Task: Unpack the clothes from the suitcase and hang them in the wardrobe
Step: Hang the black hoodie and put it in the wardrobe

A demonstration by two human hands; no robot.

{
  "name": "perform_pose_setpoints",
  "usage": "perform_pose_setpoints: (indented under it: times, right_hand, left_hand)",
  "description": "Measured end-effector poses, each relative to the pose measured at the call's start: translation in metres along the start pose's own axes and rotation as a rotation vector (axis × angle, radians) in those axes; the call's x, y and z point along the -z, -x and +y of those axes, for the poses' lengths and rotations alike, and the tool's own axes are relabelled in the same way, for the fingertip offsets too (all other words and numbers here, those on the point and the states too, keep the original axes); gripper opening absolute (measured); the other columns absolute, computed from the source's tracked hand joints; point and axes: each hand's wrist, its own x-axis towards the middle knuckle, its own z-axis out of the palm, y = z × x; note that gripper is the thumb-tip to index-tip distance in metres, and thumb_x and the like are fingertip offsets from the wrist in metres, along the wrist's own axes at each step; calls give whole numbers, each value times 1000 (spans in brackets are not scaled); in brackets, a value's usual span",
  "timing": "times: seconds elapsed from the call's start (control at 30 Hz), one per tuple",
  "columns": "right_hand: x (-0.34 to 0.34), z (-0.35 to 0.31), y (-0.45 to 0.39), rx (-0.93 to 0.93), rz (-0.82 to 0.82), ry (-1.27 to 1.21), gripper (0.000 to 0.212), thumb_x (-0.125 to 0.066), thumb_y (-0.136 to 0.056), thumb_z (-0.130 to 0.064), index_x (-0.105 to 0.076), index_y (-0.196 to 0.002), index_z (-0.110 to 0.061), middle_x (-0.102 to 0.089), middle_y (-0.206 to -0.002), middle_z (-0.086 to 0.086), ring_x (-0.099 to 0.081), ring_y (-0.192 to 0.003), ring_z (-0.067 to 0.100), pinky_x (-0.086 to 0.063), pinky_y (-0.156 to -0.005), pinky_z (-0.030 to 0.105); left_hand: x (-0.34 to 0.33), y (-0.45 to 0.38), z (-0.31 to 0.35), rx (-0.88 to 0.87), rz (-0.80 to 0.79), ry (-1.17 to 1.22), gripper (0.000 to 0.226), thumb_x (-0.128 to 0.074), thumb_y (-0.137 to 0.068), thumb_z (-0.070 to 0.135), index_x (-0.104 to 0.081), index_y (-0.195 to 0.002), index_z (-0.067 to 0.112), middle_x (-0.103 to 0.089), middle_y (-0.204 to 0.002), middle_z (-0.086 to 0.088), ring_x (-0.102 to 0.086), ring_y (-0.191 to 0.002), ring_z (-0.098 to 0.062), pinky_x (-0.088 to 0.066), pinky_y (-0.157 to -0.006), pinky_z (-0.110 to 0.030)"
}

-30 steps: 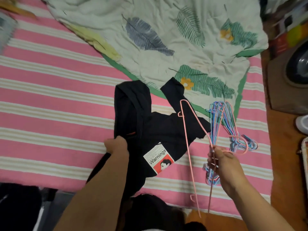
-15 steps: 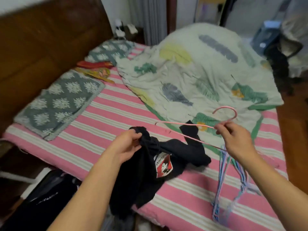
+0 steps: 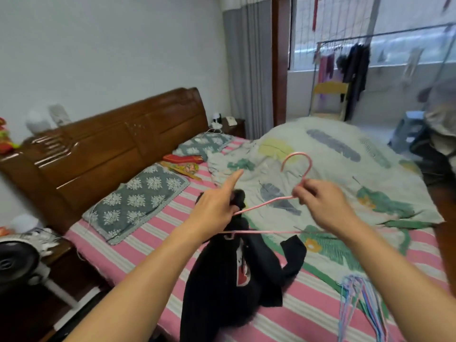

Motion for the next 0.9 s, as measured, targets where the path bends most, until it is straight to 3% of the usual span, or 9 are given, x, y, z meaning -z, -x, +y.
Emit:
perform_pose_setpoints:
  times: [0.1, 0.2, 0.4, 0.53, 0.63, 0.8, 0.9]
  right_hand:
    - [1, -2, 10, -49, 107, -34, 25, -62, -95, -33, -65, -74, -20, -64, -64, -3, -61, -68, 26, -49, -64, 41]
    - [43, 0, 11, -71, 207, -13, 26, -62, -95, -30, -63, -70, -23, -63, -64, -5, -58, -66, 22, -43, -61, 36]
    - [65, 11, 5, -125, 289, 66, 25, -58, -97, -30, -70, -80, -17, -68, -74, 6, -58, -77, 33, -47, -69, 41]
    - [57, 5, 10, -113, 258, 69, 23, -58, -98, -30, -68, -81, -20, -63, -69, 1, -57, -74, 30, -39, -63, 36]
    - [46, -6, 17, -68, 176, 120, 22, -57, -99, -32, -68, -83, -22, -54, -63, -9, -52, -69, 25, -31, -59, 32]
    - [71, 2, 15, -89, 360, 100, 23, -58, -97, -31, -70, -84, -16, -59, -70, 3, -52, -72, 29, -34, -64, 35]
    - [65, -4, 19, -45, 330, 97, 21, -59, -97, -30, -71, -84, -19, -62, -71, 4, -55, -73, 31, -36, -63, 35]
  left_hand:
    - [13, -14, 9, -67, -1, 92, 88, -78, -83, 16, -28, -147, 48, -62, -87, 6, -61, -82, -20, -52, -79, -43]
    - [30, -28, 0, 66, 37, 306, 80, -80, -81, 8, -40, -143, 40, -56, -78, 1, -56, -69, -13, -52, -75, -43]
    - [24, -23, -22, 113, -42, 453, 86, -75, -86, -1, -35, -150, 39, -49, -80, -3, -51, -68, -11, -46, -66, -34]
    - [14, -18, -23, 104, -83, 551, 86, -74, -86, -1, -35, -151, 41, -50, -77, -3, -55, -74, -18, -49, -78, -42]
    - [14, -18, -15, 80, -64, 550, 85, -75, -87, 3, -35, -149, 45, -49, -79, -5, -53, -73, -18, -48, -75, -36]
    - [24, -18, -9, 67, 12, 492, 83, -74, -88, 3, -35, -151, 40, -47, -80, -5, -48, -67, -13, -44, -65, -27]
    - [23, -11, -14, 91, 29, 504, 82, -76, -87, 4, -37, -150, 39, -46, -80, -6, -47, -66, -11, -43, -64, -26]
